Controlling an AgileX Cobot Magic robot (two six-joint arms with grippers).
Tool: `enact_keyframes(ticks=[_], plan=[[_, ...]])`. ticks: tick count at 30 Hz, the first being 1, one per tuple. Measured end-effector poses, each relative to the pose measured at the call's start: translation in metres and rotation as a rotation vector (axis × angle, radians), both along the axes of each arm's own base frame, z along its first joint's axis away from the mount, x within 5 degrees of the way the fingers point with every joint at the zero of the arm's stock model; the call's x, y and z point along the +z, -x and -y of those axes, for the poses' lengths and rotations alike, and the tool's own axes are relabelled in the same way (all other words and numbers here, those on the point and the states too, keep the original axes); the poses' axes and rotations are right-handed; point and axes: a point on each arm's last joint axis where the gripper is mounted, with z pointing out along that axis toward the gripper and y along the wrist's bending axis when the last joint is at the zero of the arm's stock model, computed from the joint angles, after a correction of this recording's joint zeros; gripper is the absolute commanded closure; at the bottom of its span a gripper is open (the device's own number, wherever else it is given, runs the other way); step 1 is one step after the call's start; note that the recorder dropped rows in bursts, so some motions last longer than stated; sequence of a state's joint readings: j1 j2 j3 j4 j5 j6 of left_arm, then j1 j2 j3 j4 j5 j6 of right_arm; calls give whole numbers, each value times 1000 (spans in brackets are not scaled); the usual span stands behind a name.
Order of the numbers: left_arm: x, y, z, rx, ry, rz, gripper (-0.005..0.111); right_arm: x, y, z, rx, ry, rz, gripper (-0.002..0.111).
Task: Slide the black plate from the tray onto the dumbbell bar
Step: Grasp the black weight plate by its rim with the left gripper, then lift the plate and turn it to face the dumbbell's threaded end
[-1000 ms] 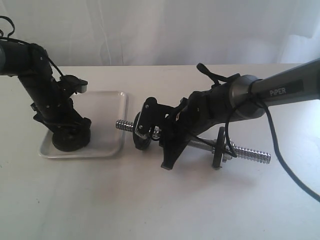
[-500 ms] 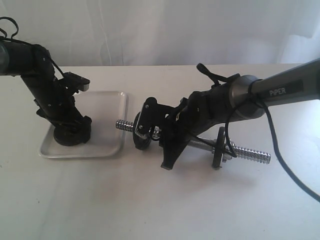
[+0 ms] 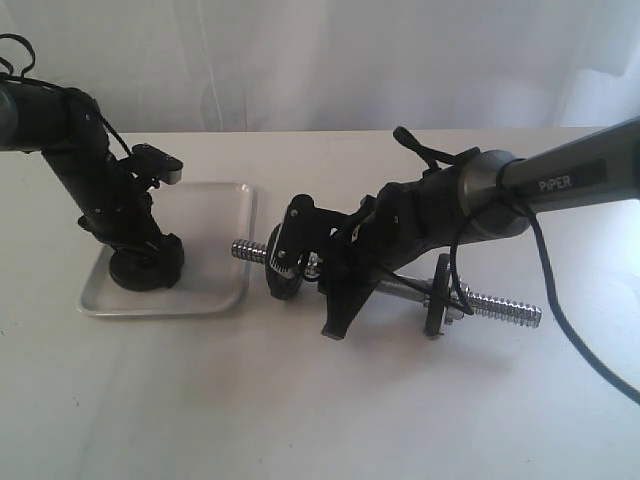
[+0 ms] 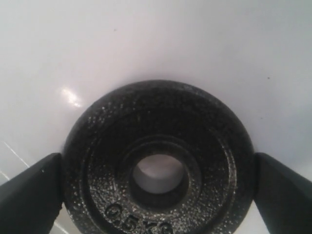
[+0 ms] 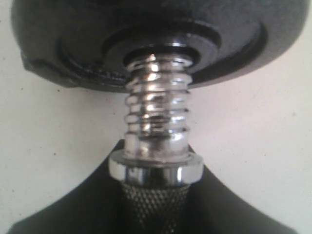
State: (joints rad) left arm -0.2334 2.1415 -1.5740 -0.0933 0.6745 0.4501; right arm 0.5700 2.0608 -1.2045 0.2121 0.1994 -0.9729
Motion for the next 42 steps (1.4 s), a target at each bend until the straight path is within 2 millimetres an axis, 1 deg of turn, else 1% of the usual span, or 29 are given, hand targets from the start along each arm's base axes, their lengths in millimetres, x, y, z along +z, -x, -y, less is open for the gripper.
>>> enact_keyframes(ticks=[10,16,19,23,27,30,32,35,38,40,42], plan=[[0,-1,1,-8,10,8,107,0,0,0,0,0,0,108],[6,1,2,-5,31,19,107,0,0,0,0,0,0,108],[12,6,5,-30,82,-2,107,0,0,0,0,0,0,108],[21,16,16,-111,206,-46,107,0,0,0,0,-1,2,108],[30,19,22,-149,298,-39,107,0,0,0,0,-1,2,108],[33,15,14,-129,344,-26,107,0,0,0,-2,-3,3,108],[34,11,4,-111,402,-8,107,0,0,0,-4,-5,1,108],[38,7,-12,-78,533,26,107,0,0,0,-6,-7,3,108],[44,7,-25,-95,685,46,107,0,-1,0,-10,-11,2,108],[51,8,-30,-128,789,50,107,0,-1,-1,-13,-15,7,108],[58,11,-29,-166,874,51,107,-1,-1,-1,-16,-18,8,108]])
